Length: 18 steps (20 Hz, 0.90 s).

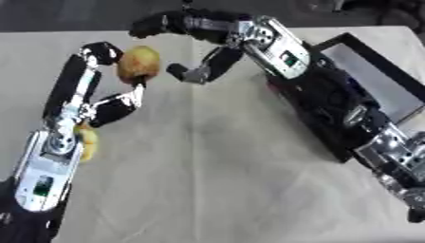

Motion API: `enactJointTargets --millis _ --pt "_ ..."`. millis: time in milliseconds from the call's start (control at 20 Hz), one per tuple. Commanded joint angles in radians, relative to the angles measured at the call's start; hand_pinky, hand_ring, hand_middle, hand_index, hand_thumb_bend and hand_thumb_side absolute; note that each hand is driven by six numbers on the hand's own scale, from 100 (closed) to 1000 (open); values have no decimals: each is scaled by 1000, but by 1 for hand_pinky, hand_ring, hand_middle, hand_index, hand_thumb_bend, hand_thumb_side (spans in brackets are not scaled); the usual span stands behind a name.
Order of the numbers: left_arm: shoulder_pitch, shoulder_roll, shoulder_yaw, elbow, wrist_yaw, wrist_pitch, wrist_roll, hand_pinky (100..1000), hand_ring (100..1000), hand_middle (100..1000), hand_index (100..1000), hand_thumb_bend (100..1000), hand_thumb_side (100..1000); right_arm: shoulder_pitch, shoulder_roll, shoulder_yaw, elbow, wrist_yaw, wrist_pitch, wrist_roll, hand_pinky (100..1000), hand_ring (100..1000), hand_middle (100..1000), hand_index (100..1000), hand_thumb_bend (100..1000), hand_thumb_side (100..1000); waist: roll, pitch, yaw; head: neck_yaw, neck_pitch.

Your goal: Pick up the objects with one hand, pass them to the other hand, and then place them into the box on the other side of the table.

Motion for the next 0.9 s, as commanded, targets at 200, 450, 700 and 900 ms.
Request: enactJointTargets --millis 200,450,700,900 --pt "-26 -16 -10 -31 10 -14 13 759 674 563 551 100 160 -25 0 -6 5 22 -217 198 999 965 923 1000 100 176 -1 -3 3 -9 -3" --pt "-27 -23 -22 -43 24 -19 26 757 671 560 551 100 162 -24 8 -7 17 57 -230 183 996 965 908 1000 100 185 -2 -2 7 -17 -3" --pt "-29 -26 -29 -50 33 -22 33 757 668 557 550 100 161 -22 12 -5 28 86 -240 164 997 965 888 1000 100 184 -3 -1 8 -19 -3" --pt "-29 -27 -32 -48 33 -20 31 757 669 557 552 100 161 -20 15 -2 35 78 -228 153 996 947 826 993 100 171 -2 0 7 -21 -3"
